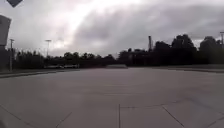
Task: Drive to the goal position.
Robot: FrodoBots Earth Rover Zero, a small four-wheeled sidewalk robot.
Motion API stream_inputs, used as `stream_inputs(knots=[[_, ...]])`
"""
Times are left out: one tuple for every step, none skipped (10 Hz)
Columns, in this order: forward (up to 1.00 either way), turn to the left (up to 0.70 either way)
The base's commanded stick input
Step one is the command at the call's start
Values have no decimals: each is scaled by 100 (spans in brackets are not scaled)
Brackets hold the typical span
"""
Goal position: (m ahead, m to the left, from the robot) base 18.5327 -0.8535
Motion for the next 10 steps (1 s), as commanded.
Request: stream_inputs(knots=[[70,2],[70,2],[70,2],[70,2],[70,2],[70,2],[70,2],[70,2],[70,2],[70,2]])
